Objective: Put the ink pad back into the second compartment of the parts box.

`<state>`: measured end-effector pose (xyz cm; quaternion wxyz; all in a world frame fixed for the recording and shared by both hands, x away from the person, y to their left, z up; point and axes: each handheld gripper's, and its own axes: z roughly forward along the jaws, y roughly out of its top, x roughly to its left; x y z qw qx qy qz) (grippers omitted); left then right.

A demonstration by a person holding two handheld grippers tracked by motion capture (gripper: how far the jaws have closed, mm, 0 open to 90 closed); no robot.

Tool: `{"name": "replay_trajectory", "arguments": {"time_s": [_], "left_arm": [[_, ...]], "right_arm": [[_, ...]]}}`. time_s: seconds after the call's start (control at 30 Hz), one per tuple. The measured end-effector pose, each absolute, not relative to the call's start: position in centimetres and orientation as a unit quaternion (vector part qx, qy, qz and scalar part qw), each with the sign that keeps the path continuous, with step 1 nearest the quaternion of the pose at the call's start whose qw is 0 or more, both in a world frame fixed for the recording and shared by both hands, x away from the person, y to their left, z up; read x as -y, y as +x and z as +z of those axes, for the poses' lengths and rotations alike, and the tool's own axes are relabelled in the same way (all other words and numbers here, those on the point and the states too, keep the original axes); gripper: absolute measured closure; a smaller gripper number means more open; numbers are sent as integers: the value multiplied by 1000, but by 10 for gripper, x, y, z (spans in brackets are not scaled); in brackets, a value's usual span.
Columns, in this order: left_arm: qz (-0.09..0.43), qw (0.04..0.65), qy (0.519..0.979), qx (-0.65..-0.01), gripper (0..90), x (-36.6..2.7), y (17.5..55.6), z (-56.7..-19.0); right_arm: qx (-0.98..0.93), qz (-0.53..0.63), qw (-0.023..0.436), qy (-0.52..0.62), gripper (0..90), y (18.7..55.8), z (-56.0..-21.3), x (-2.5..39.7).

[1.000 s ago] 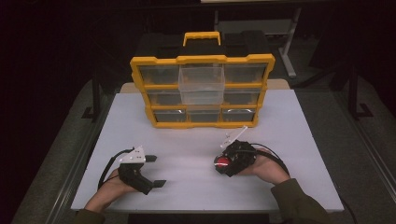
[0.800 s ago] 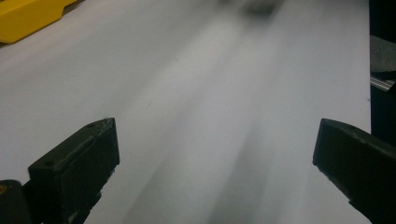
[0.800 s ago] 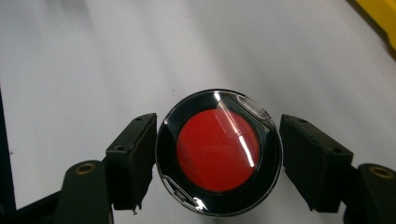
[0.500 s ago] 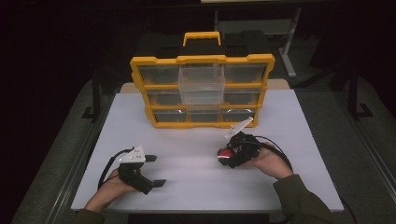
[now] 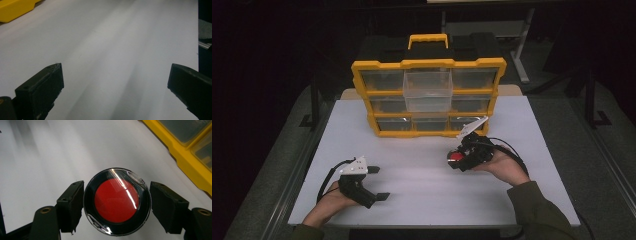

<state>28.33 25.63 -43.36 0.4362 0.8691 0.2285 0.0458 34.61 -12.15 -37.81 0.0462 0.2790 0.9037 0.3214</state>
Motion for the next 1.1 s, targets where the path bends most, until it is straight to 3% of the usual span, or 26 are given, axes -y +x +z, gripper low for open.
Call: {"name": "replay_trajectory", "arguments": {"time_s": [1.1], "left_arm": [[47, 437, 869, -226, 0, -256, 283, -433]], "right_arm": [[-902, 313, 59, 292, 287, 358, -321, 128]]}}
